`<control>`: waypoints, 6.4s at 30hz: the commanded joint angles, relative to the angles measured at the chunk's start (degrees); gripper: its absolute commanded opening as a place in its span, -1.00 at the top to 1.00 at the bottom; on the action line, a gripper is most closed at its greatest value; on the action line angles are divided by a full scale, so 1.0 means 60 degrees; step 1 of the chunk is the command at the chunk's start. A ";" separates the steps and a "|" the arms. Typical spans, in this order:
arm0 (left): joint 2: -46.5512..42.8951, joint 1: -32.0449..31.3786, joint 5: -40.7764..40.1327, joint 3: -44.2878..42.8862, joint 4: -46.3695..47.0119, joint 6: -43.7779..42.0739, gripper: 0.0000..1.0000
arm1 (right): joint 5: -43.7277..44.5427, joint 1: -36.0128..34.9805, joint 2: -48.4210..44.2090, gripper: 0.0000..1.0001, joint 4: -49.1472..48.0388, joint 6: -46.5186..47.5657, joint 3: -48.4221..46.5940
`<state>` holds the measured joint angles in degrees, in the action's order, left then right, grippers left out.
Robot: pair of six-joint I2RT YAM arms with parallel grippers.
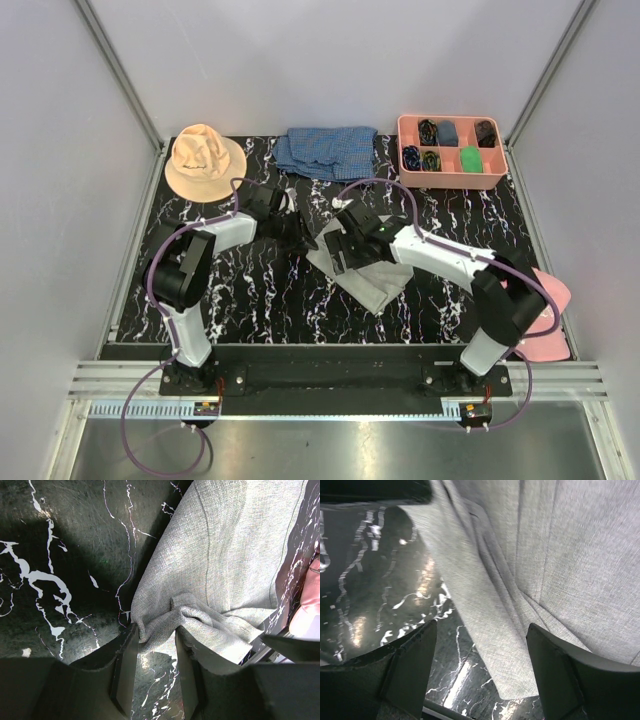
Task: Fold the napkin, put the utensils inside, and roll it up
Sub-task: Roll the napkin with the utensil
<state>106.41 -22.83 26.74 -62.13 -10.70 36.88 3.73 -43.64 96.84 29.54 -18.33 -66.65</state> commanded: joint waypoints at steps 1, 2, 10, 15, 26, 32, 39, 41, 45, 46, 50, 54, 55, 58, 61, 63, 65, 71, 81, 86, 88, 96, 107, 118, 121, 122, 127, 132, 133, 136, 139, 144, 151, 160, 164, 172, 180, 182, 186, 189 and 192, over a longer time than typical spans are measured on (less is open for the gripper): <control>-0.0010 -0.0033 0.0099 -0.0339 0.0055 -0.0127 0.23 | -0.0502 -0.0212 -0.0583 -0.62 -0.0323 0.0417 -0.0068; -0.0010 -0.0047 0.0099 -0.0339 0.0069 -0.0127 0.23 | -0.0924 -0.0227 -0.0481 -0.61 -0.0382 0.0461 -0.0039; -0.0010 -0.0033 0.0099 -0.0339 0.0055 -0.0097 0.23 | -0.1486 -0.0505 0.0340 -0.56 -0.0690 0.0755 -0.0127; 0.0019 -0.0047 0.0113 -0.0368 0.0025 -0.0112 0.23 | -0.0915 -0.0506 0.0750 -0.56 -0.0734 0.0770 -0.0171; 0.0019 -0.0048 0.0172 -0.0456 0.0011 -0.0098 0.23 | -0.0094 -0.0505 0.1467 -0.52 -0.0398 0.0462 -0.0039; -0.0186 -0.0018 -0.0076 -0.0646 -0.0135 -0.0141 0.13 | -0.0035 -0.0505 0.1746 -0.17 -0.0221 0.0096 0.0122; -0.1166 0.0346 -0.0487 -0.0661 -0.0545 -0.0317 -0.42 | -0.0882 -0.0505 0.1966 0.29 -0.0002 0.0432 -0.0185; -0.1575 0.0566 -0.0618 -0.0385 -0.0634 -0.0419 -0.51 | -0.1191 -0.0491 0.1995 0.39 0.0144 0.0622 -0.0273; -0.2382 0.1327 -0.0926 0.0421 -0.0766 -0.0537 -0.57 | -0.2418 -0.0505 0.1908 0.61 0.0540 0.0930 -0.0624; -0.2572 0.1416 -0.0970 0.0626 -0.0766 -0.0551 -0.57 | -0.2771 -0.0520 0.1864 0.62 0.0628 0.1090 -0.0683; -0.3713 0.1564 -0.1059 0.1665 -0.0751 -0.0523 -0.59 | -0.4485 -0.0505 0.1834 0.65 0.0965 0.1311 -0.1150; -0.4535 0.1564 -0.0678 0.2721 -0.0459 -0.0303 -0.61 | -0.5906 -0.0505 0.1805 0.68 0.0936 0.1370 -0.1284; -0.4653 0.1549 -0.0359 0.3129 -0.0255 -0.0187 -0.61 | -0.6011 -0.0505 0.1805 0.69 0.0893 0.1370 -0.1284; -0.5107 0.1505 0.0199 0.3949 0.0359 0.0237 -0.61 | -0.6450 -0.0462 0.1834 0.70 0.0863 0.1472 -0.1284; -0.5328 0.1461 0.0260 0.4537 0.0743 0.0517 -0.61 | -0.6992 -0.0447 0.1922 0.73 0.0863 0.1575 -0.1328; -0.5284 0.1447 0.0289 0.4700 0.0860 0.0605 -0.61 | -0.7255 -0.0432 0.1936 0.74 0.0848 0.1662 -0.1313; -0.5255 0.1403 0.0450 0.4992 0.1283 0.0927 -0.61 | -0.7417 -0.0403 0.1966 0.75 0.0819 0.1736 -0.1255; -0.4874 0.0921 0.0641 0.5198 0.2120 0.1426 -0.61 | -0.7462 -0.0286 0.2302 0.78 0.0848 0.2029 -0.1137; -0.4317 0.0583 0.0743 0.5418 0.2545 0.1894 -0.55 | -0.8121 -0.0286 0.2552 0.81 0.1009 0.2292 -0.1298; -0.4361 0.0290 0.0246 0.5477 0.2107 0.1895 -0.51 | -0.8355 -0.0286 0.2566 0.83 0.1141 0.2424 -0.1313; -0.4434 0.0217 0.0041 0.5550 0.2032 0.1895 -0.47 | -0.8341 -0.0286 0.2639 0.83 0.1200 0.2483 -0.1342; -0.4186 0.0040 -0.0092 0.5492 0.2105 0.1851 -0.10 | -0.7741 -0.0286 0.2757 0.85 0.1346 0.2557 -0.1298; -0.3658 0.0026 0.0201 0.5199 0.2062 0.1383 0.79 | -0.6598 -0.0286 0.1660 -0.02 0.1361 0.1899 -0.1137; -0.3819 -0.0062 0.0260 0.5169 0.1812 0.1001 1.00 | -0.4723 0.0490 0.0822 -0.58 0.1361 -0.0328 -0.1079; -0.3848 -0.0062 0.0289 0.5140 0.1812 0.0899 1.00 | -0.4650 0.0739 0.1042 -0.59 0.1273 -0.0607 -0.0962; -0.3863 -0.0077 0.0260 0.5111 0.1783 0.0826 1.00 | -0.4678 0.0798 0.1116 -0.59 0.1288 -0.0637 -0.0947; -0.4039 -0.0106 0.0143 0.5008 0.1272 0.0606 1.00 | -0.4606 0.1340 0.1773 -0.59 0.1156 -0.0798 -0.0961; -0.4258 -0.0121 -0.0106 0.4920 0.1022 0.0474 1.00 | -0.4284 0.1472 0.2507 -0.59 0.1009 -0.0549 -0.1137; -0.4288 -0.0121 -0.0121 0.4920 0.0992 0.0474 1.00 | -0.4153 0.1516 0.2754 -0.59 0.0908 -0.0520 -0.1166; -0.4317 -0.0150 -0.0252 0.4906 0.0861 0.0488 1.00 | -0.3947 0.1575 0.3223 -0.59 0.0717 -0.0461 -0.1371; -0.4332 -0.0136 -0.0487 0.4876 0.0744 0.0547 1.00 | -0.3698 0.1633 0.3707 -0.58 0.0629 -0.0432 -0.1722; -0.4390 -0.0136 -0.0750 0.4891 0.0714 0.0796 1.00 | -0.3391 0.1692 0.4250 -0.58 0.0599 -0.0315 -0.2586; -0.4756 -0.0136 -0.1278 0.4891 0.0523 0.1220 1.00 | -0.3491 0.1736 0.3931 -0.57 0.0614 0.0197 -0.3159; -0.4625 -0.0136 -0.1498 0.4219 -0.0252 0.0914 1.00 | -0.3609 0.0919 -0.0141 -0.61 0.0555 0.1179 -0.1389; -0.4479 -0.0121 -0.1557 0.3968 -0.0414 0.0855 1.00 | -0.3172 -0.0254 -0.0729 -0.60 0.0278 0.1355 -0.0143; -0.3805 -0.0135 -0.1263 0.3631 -0.0634 0.0518 1.00 | -0.2643 -0.1281 -0.0305 -0.45 -0.0221 0.1897 0.0167; -0.3585 -0.0106 -0.1264 0.3397 -0.0707 0.0474 1.00 | -0.2657 -0.1984 0.0588 -0.27 -0.0177 0.2000 -0.0009; -0.3585 -0.0121 -0.1234 0.3353 -0.0707 0.0474 1.00 | -0.2541 -0.2131 0.0837 -0.26 -0.0163 0.1985 -0.0141; -0.3687 -0.0106 -0.1234 0.3338 -0.0722 0.0430 1.00 | -0.2146 -0.2278 0.1262 -0.35 -0.0148 0.1824 -0.0288; -0.3760 -0.0106 -0.1220 0.3338 -0.0736 0.0430 1.00 | -0.1575 -0.2307 0.1453 -0.43 -0.0162 0.1634 -0.0317; -0.3804 -0.0106 -0.1205 0.3338 -0.0736 0.0386 1.00 | -0.0799 -0.2322 0.1672 -0.45 -0.0017 0.1385 -0.0477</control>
<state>84.60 -23.35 18.61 -40.05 -15.46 40.29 -8.71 -57.21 104.53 29.71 -8.47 -67.11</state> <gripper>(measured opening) 0.043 0.720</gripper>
